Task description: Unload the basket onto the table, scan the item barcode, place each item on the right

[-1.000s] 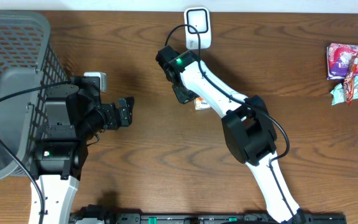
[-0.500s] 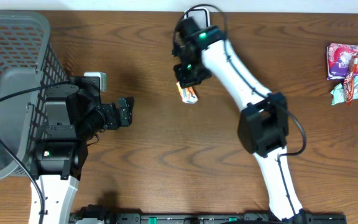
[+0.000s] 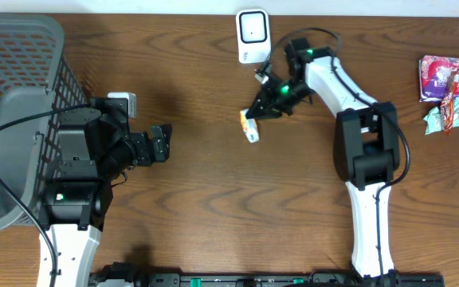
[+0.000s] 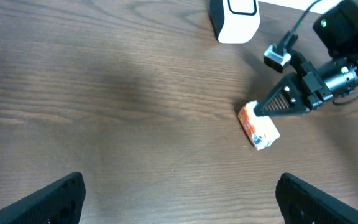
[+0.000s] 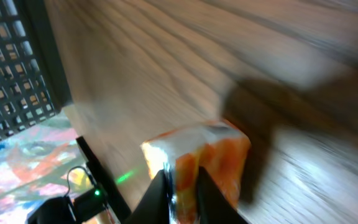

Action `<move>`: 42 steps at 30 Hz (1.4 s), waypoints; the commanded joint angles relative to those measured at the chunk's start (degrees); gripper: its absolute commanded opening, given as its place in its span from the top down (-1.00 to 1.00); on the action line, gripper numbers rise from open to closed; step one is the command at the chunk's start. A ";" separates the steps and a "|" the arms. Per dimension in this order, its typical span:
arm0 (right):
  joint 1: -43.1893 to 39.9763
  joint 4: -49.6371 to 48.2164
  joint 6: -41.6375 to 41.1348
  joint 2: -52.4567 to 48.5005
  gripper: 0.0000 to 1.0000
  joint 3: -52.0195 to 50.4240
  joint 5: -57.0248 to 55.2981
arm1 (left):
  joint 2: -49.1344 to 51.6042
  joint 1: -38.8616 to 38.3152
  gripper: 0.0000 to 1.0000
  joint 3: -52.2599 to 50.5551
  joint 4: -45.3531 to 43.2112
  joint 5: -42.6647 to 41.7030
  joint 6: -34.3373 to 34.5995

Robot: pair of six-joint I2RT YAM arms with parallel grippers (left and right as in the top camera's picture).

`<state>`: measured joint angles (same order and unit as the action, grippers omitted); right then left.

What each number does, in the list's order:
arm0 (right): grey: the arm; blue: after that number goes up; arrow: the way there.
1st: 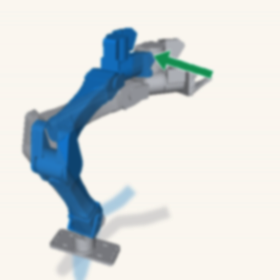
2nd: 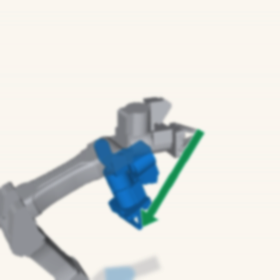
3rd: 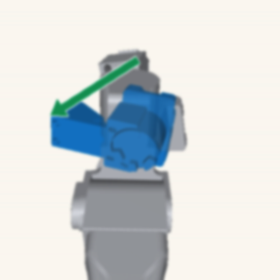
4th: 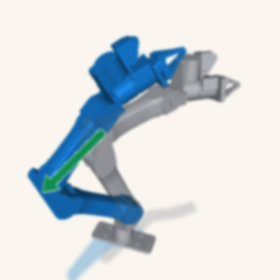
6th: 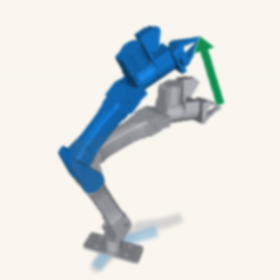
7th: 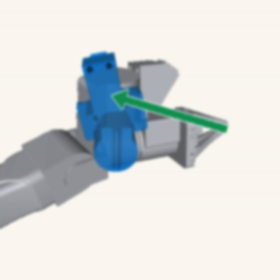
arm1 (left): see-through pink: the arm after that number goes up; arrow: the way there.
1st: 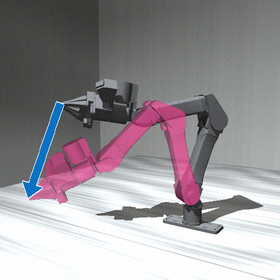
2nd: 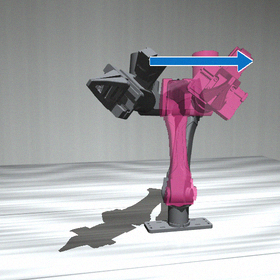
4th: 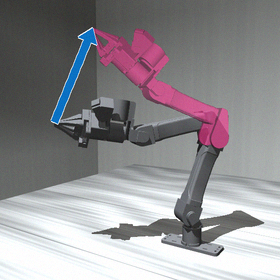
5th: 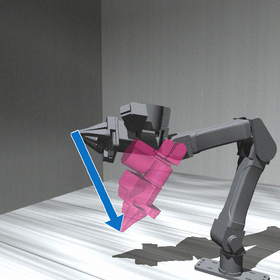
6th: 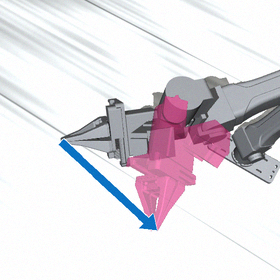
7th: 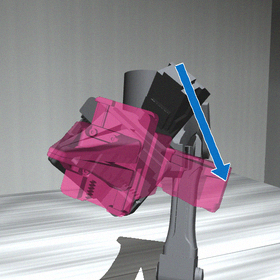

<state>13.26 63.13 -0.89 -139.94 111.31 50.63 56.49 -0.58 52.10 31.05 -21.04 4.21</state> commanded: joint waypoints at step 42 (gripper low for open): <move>4.74 6.47 8.17 -0.22 0.42 2.97 -21.66 | 0.00 0.20 -0.94 -0.26 -0.07 -0.31 -0.76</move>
<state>17.50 70.02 7.38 -139.98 115.61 31.16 56.49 -0.58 52.10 31.05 -21.06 4.21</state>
